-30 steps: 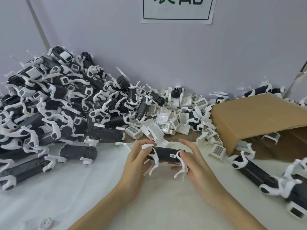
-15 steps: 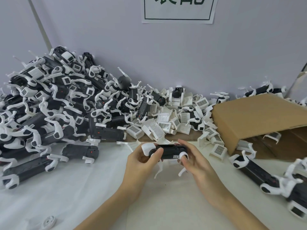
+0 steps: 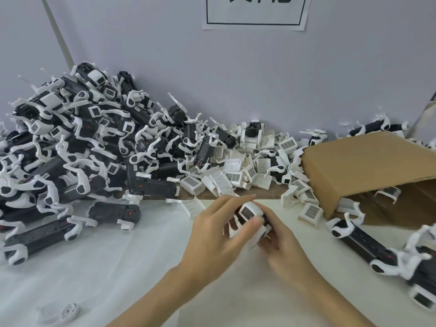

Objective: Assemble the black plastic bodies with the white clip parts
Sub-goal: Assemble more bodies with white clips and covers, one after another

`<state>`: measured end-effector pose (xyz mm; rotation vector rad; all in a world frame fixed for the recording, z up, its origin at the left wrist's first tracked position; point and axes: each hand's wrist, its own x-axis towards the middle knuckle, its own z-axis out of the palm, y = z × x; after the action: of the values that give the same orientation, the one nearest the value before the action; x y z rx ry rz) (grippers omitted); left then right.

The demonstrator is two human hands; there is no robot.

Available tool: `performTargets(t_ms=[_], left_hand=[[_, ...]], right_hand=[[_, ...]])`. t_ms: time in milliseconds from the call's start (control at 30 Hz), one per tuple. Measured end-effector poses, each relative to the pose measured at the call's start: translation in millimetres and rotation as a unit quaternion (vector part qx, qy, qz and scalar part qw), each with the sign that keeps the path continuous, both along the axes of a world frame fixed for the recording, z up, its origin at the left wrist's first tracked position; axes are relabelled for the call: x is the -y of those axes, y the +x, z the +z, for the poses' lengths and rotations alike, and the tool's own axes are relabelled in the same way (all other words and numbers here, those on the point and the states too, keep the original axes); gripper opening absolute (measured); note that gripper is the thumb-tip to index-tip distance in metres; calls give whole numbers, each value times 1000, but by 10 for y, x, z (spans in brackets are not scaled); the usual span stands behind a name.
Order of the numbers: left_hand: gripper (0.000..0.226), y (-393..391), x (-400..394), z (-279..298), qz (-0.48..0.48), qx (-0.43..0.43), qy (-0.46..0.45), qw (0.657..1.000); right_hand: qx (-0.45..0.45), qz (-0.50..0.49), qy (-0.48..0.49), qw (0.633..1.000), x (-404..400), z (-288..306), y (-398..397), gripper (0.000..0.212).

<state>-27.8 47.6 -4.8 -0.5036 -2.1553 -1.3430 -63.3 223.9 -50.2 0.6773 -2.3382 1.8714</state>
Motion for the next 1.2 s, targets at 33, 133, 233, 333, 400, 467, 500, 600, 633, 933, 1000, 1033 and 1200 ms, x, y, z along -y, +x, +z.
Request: performTargets(t_ms=[33, 133, 233, 333, 400, 467, 500, 600, 633, 933, 1000, 1033, 1200], left_hand=[[36, -4, 2, 44, -12, 5, 15, 1000], [31, -35, 48, 132, -51, 34, 29, 998], [41, -84, 176, 152, -61, 52, 14, 997], [56, -103, 267, 111, -53, 87, -64, 993], [75, -99, 262, 67, -44, 110, -106, 987], [72, -127, 287, 72, -55, 129, -79, 987], [66, -151, 331, 90, -77, 142, -54, 985], [56, -217, 546, 173, -157, 180, -57, 969], [58, -233, 609, 188, -171, 182, -83, 965], [71, -319, 637, 0, -19, -56, -278, 959], [72, -332, 636, -23, -26, -42, -259, 965], [71, -330, 645, -18, -35, -5, -241, 970], [40, -310, 561, 27, -68, 189, 47, 979]], right_hand=[[5, 9, -11, 1000, 4, -3, -2, 51], [22, 21, -47, 998, 23, -6, 5, 51], [4, 0, -49, 999, 15, 29, 19, 53], [-25, -60, -53, 996, 14, 66, 55, 56], [-54, -93, -36, 994, 19, 79, 69, 61], [-61, -88, -7, 994, -16, 99, 58, 69], [-44, -72, 7, 996, -53, 112, 40, 74], [-3, -28, 66, 997, -124, 132, -14, 79], [-13, -26, 82, 996, -128, 131, -21, 78], [-330, -133, 219, 909, -186, 256, -34, 69], [-322, -128, 219, 912, -209, 250, -31, 69], [-304, -124, 204, 922, -214, 242, -28, 69], [-87, -44, 19, 995, -155, 211, 5, 47]])
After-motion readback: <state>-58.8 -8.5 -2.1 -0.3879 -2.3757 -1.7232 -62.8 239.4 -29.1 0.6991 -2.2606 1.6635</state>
